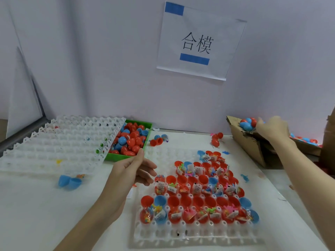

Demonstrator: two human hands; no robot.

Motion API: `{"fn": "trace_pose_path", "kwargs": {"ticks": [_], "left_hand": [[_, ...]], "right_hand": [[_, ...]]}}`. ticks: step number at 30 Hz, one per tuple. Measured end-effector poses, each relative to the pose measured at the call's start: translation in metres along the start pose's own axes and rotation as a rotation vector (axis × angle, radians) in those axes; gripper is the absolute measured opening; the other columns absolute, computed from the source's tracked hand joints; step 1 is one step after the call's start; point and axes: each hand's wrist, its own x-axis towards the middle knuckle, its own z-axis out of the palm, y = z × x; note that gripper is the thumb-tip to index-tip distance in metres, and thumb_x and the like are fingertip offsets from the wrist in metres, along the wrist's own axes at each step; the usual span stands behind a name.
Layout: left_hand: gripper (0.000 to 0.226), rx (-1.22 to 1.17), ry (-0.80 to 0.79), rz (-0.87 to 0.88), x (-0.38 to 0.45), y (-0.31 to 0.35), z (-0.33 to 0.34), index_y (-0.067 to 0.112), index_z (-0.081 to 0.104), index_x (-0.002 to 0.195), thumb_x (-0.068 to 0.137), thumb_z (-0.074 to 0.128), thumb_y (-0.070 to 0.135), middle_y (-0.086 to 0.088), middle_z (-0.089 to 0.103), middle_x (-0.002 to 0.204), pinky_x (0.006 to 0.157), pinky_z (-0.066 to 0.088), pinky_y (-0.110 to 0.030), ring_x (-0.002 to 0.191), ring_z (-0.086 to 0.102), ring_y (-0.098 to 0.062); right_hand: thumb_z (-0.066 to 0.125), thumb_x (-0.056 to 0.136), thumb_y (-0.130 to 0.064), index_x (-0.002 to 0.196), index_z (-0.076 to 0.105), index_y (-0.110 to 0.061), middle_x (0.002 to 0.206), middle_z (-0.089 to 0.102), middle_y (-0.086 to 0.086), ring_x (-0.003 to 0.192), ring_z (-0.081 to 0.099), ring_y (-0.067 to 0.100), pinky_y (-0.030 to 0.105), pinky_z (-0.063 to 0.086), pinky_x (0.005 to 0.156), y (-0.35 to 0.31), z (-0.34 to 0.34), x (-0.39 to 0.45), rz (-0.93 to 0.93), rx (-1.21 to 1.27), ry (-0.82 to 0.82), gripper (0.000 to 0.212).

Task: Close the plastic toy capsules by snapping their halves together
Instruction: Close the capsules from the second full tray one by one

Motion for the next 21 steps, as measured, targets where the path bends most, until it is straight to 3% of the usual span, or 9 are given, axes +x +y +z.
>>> {"fn": "trace_pose_path", "kwargs": {"ticks": [3, 5, 6, 8, 11, 13, 15, 18, 21], "left_hand": [[0.047, 0.042, 0.026, 0.031, 0.002, -0.001, -0.003, 0.011, 0.079, 0.079, 0.102, 0.054, 0.043, -0.016, 0.075, 0.08, 0.06, 0.057, -0.024, 0.065, 0.069, -0.023], [0.038, 0.158, 0.069, 0.091, 0.004, -0.005, -0.005, 0.015, 0.079, 0.08, 0.104, 0.057, 0.035, -0.008, 0.075, 0.078, 0.06, 0.057, -0.024, 0.065, 0.068, -0.019], [0.031, 0.257, 0.095, 0.139, 0.006, -0.008, -0.006, 0.019, 0.079, 0.082, 0.104, 0.06, 0.029, -0.004, 0.075, 0.077, 0.06, 0.056, -0.024, 0.064, 0.067, -0.016], [0.016, 0.47, 0.139, 0.246, 0.006, -0.013, -0.007, 0.023, 0.076, 0.09, 0.101, 0.065, 0.021, 0.005, 0.074, 0.078, 0.063, 0.055, -0.022, 0.068, 0.067, -0.009], [0.009, 0.686, 0.162, 0.337, 0.006, -0.018, -0.009, 0.023, 0.072, 0.099, 0.098, 0.069, 0.015, 0.013, 0.071, 0.084, 0.07, 0.051, -0.011, 0.082, 0.064, 0.002], [0.009, 0.756, 0.161, 0.351, 0.007, -0.02, -0.011, 0.021, 0.072, 0.099, 0.098, 0.069, 0.013, 0.013, 0.069, 0.091, 0.069, 0.047, -0.007, 0.084, 0.061, 0.006], [0.008, 0.785, 0.162, 0.356, 0.009, -0.021, -0.013, 0.021, 0.072, 0.098, 0.098, 0.069, 0.013, 0.012, 0.069, 0.093, 0.069, 0.046, -0.006, 0.087, 0.06, 0.005], [0.008, 0.783, 0.165, 0.364, 0.01, -0.02, -0.014, 0.021, 0.073, 0.094, 0.098, 0.07, 0.014, 0.012, 0.069, 0.093, 0.071, 0.047, -0.007, 0.088, 0.06, 0.003], [0.009, 0.778, 0.148, 0.367, 0.009, -0.02, -0.013, 0.022, 0.072, 0.093, 0.098, 0.07, 0.015, 0.012, 0.068, 0.091, 0.073, 0.049, -0.011, 0.086, 0.061, -0.002]], "right_hand": [[0.048, 0.107, -0.032, 0.115, 0.06, 0.01, 0.114, 0.063, 0.031, 0.104, 0.059, 0.045, 0.052, 0.047, 0.094, -0.014, -0.004, -0.027, -0.139, 0.029, 0.081, 0.044], [0.053, 0.105, -0.022, 0.125, 0.061, 0.005, 0.12, 0.065, 0.026, 0.102, 0.061, 0.036, 0.044, 0.052, 0.088, -0.025, 0.0, -0.065, -0.324, 0.09, 0.096, 0.035], [0.055, 0.104, -0.018, 0.125, 0.063, -0.001, 0.118, 0.068, 0.019, 0.094, 0.062, 0.026, 0.033, 0.052, 0.079, -0.028, 0.005, -0.089, -0.408, 0.14, 0.059, 0.029], [0.059, 0.102, -0.018, 0.122, 0.07, -0.016, 0.116, 0.071, 0.002, 0.089, 0.059, 0.008, 0.015, 0.044, 0.073, -0.037, 0.018, -0.141, -0.558, 0.215, -0.114, 0.023], [0.066, 0.099, -0.026, 0.11, 0.078, -0.031, 0.125, 0.069, -0.014, 0.099, 0.054, -0.006, 0.012, 0.04, 0.086, -0.055, 0.039, -0.2, -0.727, 0.239, -0.454, 0.017], [0.068, 0.097, -0.031, 0.107, 0.079, -0.034, 0.143, 0.06, -0.01, 0.124, 0.054, 0.005, 0.019, 0.04, 0.101, -0.067, 0.05, -0.22, -0.784, 0.181, -0.61, 0.015], [0.07, 0.096, -0.034, 0.107, 0.079, -0.034, 0.157, 0.046, -0.005, 0.148, 0.036, 0.017, 0.038, 0.032, 0.117, -0.076, 0.057, -0.228, -0.808, 0.086, -0.712, 0.014], [0.071, 0.095, -0.036, 0.11, 0.077, -0.031, 0.161, 0.04, 0.0, 0.155, 0.023, 0.019, 0.041, 0.024, 0.121, -0.08, 0.061, -0.229, -0.816, 0.044, -0.759, 0.017], [0.071, 0.095, -0.035, 0.112, 0.075, -0.027, 0.156, 0.048, 0.002, 0.149, 0.035, 0.022, 0.039, 0.033, 0.115, -0.083, 0.062, -0.227, -0.824, 0.002, -0.743, 0.019]]}}
